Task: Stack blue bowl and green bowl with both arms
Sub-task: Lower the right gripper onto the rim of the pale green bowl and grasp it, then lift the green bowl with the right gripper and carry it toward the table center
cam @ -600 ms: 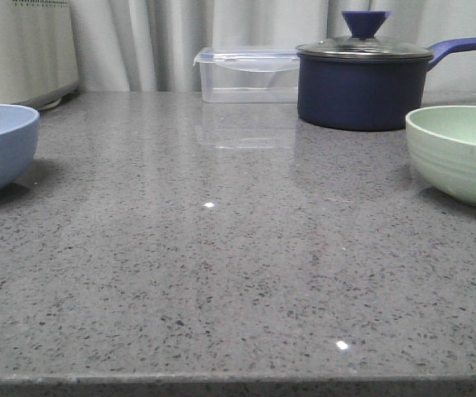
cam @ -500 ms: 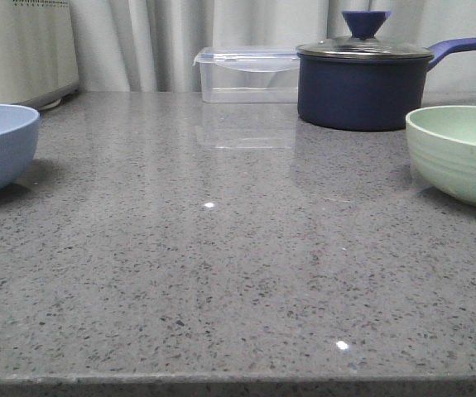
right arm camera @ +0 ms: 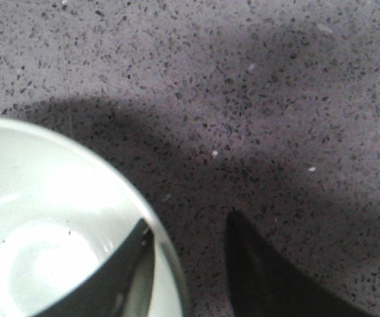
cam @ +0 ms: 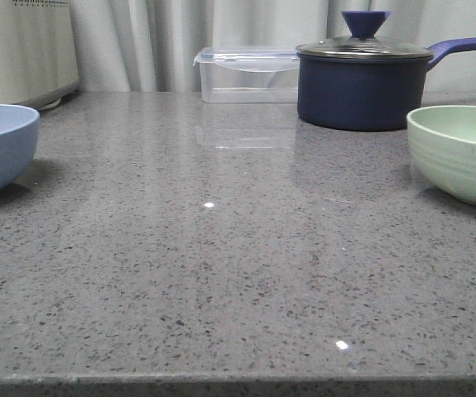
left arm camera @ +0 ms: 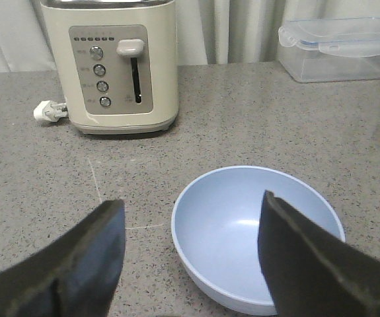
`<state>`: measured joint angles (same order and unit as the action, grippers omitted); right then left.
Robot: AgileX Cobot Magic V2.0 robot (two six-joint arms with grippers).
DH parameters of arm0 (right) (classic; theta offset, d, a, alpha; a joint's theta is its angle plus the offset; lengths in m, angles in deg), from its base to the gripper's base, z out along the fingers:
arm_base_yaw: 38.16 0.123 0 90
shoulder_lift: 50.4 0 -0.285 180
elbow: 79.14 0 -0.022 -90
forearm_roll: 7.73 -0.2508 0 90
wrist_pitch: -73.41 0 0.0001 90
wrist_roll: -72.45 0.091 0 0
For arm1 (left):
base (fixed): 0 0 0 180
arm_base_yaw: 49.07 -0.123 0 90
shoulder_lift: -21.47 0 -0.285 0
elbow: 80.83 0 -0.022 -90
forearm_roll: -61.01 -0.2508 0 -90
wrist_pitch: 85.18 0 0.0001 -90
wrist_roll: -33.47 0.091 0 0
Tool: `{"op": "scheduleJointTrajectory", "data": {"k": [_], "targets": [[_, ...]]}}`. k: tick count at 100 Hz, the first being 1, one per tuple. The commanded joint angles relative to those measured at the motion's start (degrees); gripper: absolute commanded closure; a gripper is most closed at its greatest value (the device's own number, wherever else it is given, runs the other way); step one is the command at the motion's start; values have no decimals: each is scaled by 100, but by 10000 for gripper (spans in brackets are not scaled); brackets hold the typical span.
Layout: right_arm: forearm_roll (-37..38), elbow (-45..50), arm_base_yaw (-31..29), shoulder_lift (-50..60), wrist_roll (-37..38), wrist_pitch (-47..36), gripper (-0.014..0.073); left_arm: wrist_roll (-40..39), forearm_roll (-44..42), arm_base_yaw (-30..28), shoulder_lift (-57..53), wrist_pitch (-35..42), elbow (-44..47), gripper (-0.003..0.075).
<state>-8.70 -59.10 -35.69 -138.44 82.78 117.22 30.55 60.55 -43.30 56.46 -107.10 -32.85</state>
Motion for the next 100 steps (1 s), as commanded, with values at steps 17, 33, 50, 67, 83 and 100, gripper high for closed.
{"op": "scheduleJointTrajectory", "data": {"k": [17, 33, 50, 67, 83, 100], "targets": [[-20, -189, -34, 154, -17, -177, 560, -52, 46, -11, 73, 414, -203, 283], [-20, -189, -34, 154, -17, -171, 572, -52, 46, -11, 73, 414, -203, 283], [-125, -366, -5, 154, -22, 62, 572, -52, 46, -11, 73, 414, -203, 283], [-355, -745, 315, 154, -130, 229, 572, -52, 46, -11, 73, 414, -203, 283], [-517, -973, 961, 154, -130, -5, 572, -52, 46, -11, 73, 387, -203, 283], [-663, -991, 1627, 119, -130, -519, 572, -52, 46, -11, 73, 347, -203, 283]]}}
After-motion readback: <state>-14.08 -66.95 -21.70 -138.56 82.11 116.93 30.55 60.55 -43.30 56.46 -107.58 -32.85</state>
